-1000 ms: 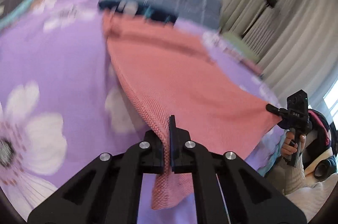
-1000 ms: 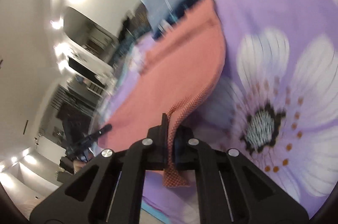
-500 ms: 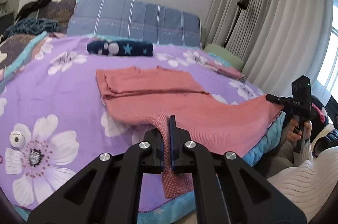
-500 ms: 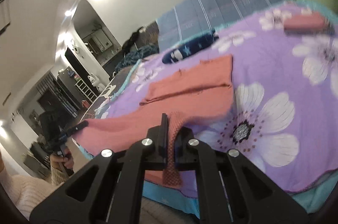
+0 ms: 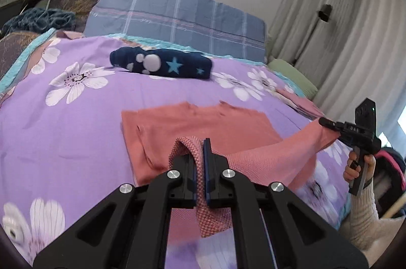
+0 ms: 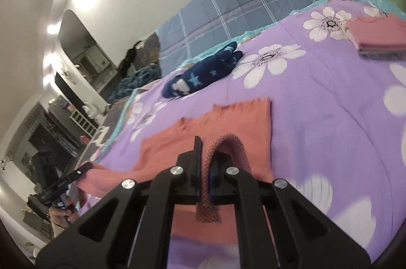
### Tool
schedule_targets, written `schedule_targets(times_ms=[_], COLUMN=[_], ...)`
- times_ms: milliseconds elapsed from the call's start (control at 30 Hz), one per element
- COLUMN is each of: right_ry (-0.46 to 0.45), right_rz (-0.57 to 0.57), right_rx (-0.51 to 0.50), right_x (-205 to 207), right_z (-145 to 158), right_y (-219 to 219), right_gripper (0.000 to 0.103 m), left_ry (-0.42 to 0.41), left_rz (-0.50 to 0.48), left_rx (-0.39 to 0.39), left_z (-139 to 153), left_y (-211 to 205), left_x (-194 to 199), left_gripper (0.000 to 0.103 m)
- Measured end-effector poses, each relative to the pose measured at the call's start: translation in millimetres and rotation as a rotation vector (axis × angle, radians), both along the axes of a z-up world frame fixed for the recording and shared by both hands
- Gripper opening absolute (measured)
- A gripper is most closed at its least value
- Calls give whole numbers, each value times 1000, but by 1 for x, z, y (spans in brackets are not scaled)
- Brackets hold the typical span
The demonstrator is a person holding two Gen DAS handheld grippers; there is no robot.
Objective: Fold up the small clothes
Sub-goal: 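Lift the hem with both grippers and fold it toward the collar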
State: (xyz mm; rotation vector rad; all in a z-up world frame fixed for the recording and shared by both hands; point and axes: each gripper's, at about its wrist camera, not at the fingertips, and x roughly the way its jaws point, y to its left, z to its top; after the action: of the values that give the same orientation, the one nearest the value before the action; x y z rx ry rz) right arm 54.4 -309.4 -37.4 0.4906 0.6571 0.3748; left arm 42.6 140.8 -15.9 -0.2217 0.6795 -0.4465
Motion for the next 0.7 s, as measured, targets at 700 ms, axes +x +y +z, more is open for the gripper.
schedule_targets(times_ms=[700], right_ry=[140], right_rz=[29], right_rx=[-260], right_x=[64], right_z=[-76], right_y=[-2], right_gripper=[39], left_ry=[155], left_rz=[79], left_rx=[84], left_z=[-71], left_y=[9], left_x=[52], left_gripper=[37])
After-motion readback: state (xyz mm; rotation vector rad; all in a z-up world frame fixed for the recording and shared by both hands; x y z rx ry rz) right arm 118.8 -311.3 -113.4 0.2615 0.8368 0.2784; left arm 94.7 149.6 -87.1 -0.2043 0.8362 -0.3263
